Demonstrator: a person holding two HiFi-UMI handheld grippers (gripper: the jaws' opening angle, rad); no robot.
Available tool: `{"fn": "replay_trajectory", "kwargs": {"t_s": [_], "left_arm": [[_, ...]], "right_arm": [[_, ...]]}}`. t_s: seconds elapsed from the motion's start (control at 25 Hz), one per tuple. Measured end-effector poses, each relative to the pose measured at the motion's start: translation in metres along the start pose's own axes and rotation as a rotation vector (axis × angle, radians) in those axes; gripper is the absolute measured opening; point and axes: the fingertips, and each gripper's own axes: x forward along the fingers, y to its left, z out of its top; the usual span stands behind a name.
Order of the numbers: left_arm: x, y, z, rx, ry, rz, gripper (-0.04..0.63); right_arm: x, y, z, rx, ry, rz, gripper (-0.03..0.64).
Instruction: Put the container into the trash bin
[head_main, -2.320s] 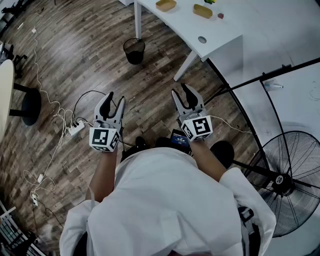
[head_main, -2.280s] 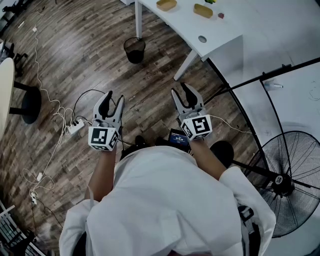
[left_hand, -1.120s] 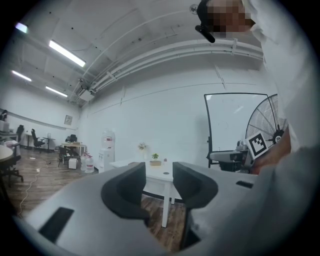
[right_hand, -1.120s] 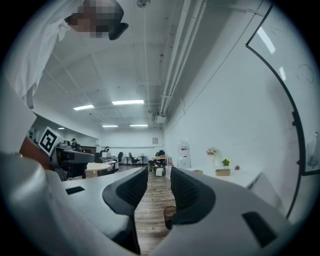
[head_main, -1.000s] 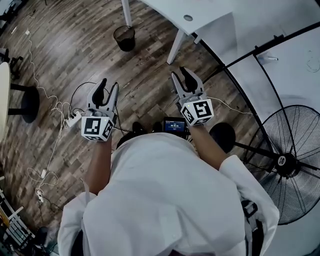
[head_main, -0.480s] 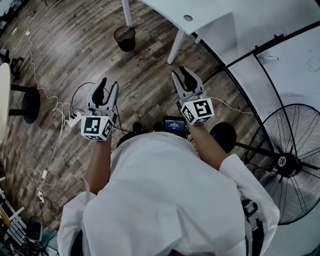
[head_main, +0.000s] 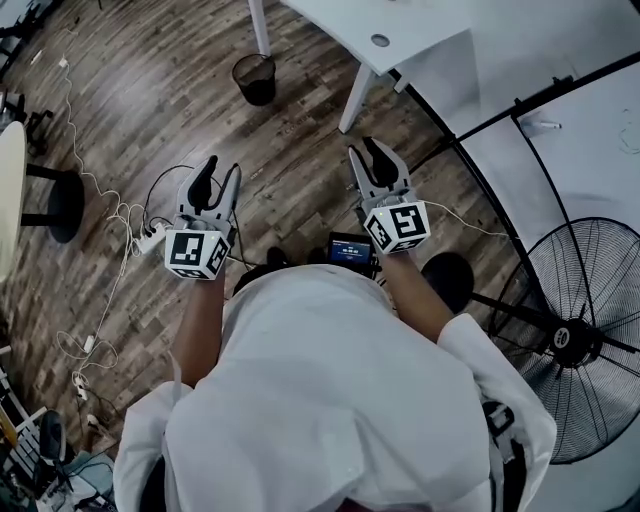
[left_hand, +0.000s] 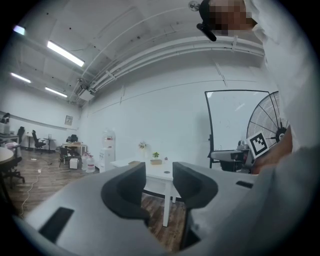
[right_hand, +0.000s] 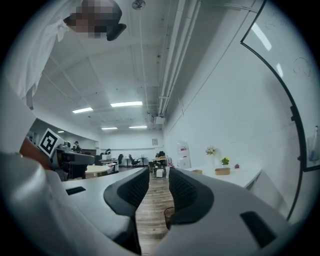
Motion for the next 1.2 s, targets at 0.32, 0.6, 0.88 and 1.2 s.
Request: {"fn": "replay_trajectory", "kwargs": {"t_s": [0.32, 0.6, 0.88, 1.2], "left_arm": [[0.019, -0.011, -0.001, 0.004, 0.004, 0.012, 0.172], [0.038, -0.007, -0.006, -0.007, 0.015, 0.026, 0.172], [0.087, 0.021, -0.024, -0.030, 0.029, 0.017, 0.172], [0.187, 0.094, -0.026, -0.050, 0.029, -0.022, 0.172]], "right_arm": [[0.001, -0.022, -0.003, -0.003, -0.001, 0.013, 0.138], [0.011, -0.038, -0.011, -0.001, 0.017, 0.023, 0.137], [0.052, -0.069, -0.030, 0.007, 0.045, 0.002, 0.137], [0.155, -0.117, -0.035, -0.012, 0.079, -0.023, 0.137]]}}
